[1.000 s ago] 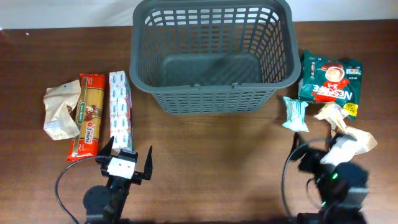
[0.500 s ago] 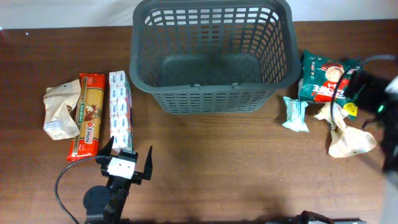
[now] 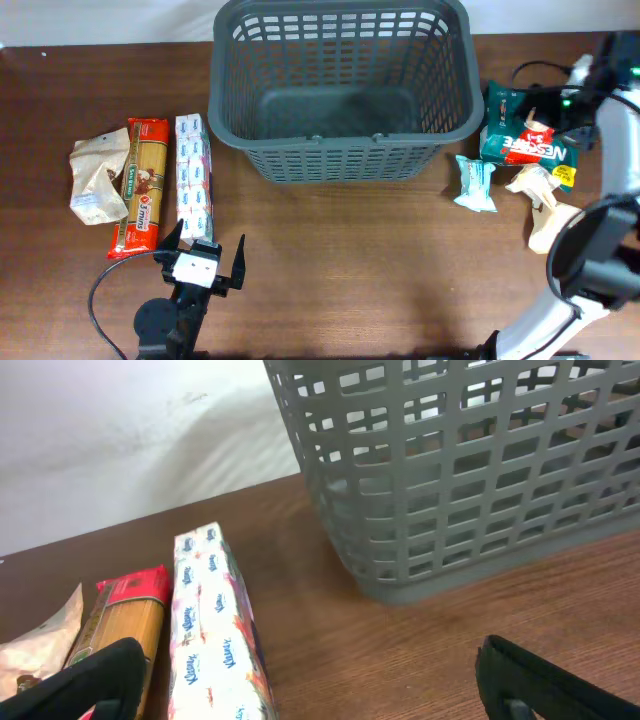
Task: Pack container
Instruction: 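Reach right gripper to the green Nescafe pack and grasp it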
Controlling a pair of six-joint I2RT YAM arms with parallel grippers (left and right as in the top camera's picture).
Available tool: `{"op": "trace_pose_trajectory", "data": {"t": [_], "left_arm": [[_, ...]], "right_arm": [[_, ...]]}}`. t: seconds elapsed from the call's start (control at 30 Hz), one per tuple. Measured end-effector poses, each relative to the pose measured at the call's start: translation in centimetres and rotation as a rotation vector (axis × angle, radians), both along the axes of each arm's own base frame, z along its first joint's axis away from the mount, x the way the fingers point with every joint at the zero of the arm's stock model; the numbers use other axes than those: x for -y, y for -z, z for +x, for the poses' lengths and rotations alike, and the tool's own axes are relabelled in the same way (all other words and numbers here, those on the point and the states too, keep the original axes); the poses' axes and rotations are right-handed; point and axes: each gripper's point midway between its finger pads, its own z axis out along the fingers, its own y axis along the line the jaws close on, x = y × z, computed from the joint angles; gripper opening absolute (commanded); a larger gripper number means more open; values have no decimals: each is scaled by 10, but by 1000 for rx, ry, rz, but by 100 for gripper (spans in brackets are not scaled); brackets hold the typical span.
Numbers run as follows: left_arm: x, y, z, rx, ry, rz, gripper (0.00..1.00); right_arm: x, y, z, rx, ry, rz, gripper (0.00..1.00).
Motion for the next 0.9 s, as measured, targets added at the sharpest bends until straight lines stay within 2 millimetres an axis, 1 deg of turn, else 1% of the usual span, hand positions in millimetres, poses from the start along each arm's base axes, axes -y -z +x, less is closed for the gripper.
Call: {"op": "trace_pose_trajectory", "data": {"t": [0.17,0.33,0.37,0.43,0.53,0.57,0.6,0.67,0.7,0.73,0.8,0.9], "left_arm": [[0,0,0,0,0,0,99],[0,0,0,0,0,0,99],[0,0,0,0,0,0,99],[0,0,0,0,0,0,99],[0,0,0,0,0,0,99],[0,0,0,0,0,0,99],[0,0,0,0,0,0,99],[0,0,0,0,0,0,99],[0,0,0,0,0,0,99],[0,0,0,0,0,0,99],[0,0,0,0,0,0,99],[0,0,0,0,0,0,99]], "right_arm": [[-10,34,21,-17,-49,2,99],[-14,67,31,-55,-80,-32,99],[-13,77,33,-71,-90,-56,99],[-13,85,36,-85,-99,-84,99],[-11,90,46,-83,-108,-146,99],[-11,92,50,-81,-110,-161,97],[-10,94,54,-80,-113,-179,83],[-8,98,58,-86,-110,-213,36],[-7,102,59,-91,-112,-220,17],[-7,106,60,-97,-108,-219,4],[-10,109,62,-95,-104,-206,3],[-12,108,65,-89,-81,-203,4]]}}
